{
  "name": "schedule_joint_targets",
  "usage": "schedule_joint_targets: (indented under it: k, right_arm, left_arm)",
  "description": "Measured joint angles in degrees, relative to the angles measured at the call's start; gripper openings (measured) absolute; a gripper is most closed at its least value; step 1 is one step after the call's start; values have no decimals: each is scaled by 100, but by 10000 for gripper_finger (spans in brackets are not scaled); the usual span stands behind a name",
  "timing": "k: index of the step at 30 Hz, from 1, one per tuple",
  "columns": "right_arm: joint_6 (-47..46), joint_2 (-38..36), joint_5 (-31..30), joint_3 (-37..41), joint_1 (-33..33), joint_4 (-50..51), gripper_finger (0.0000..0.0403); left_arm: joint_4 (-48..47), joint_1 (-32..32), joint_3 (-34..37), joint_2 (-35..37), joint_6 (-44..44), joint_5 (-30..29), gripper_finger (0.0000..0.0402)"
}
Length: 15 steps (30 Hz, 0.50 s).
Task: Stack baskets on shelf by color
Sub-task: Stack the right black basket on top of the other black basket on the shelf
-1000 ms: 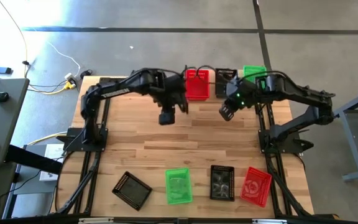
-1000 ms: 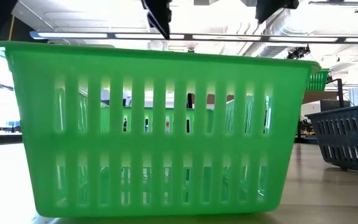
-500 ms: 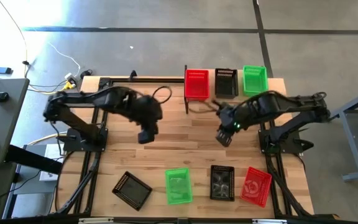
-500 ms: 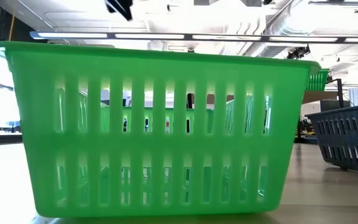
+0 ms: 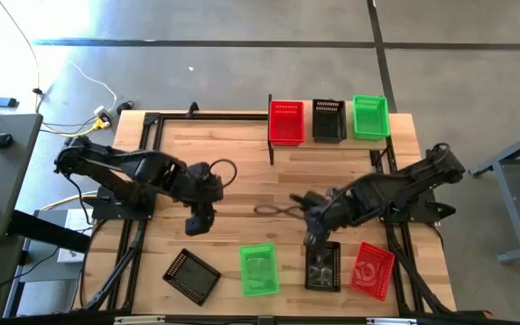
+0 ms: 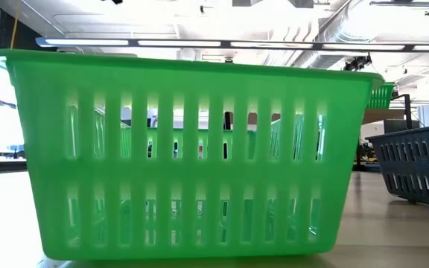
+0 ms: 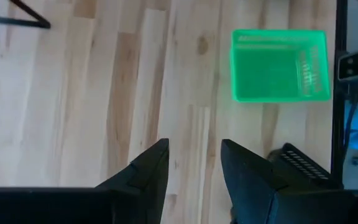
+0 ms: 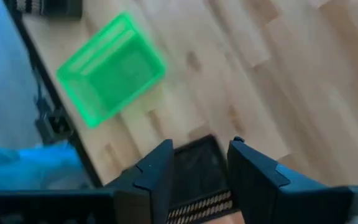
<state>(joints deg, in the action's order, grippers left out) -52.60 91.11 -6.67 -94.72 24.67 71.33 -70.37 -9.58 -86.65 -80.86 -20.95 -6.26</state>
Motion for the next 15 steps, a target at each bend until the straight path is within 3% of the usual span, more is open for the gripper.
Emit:
schedule_joint_targets:
  k: [6,15]
  right_arm:
    - [9,467,413,0,486,-165,153]
    - [164,1092,617,0,1191,-595,154]
  left_arm:
    - [3,-434,0,-2,-232,-551,138]
    - [1,-814,0,-2,-442,-593,138]
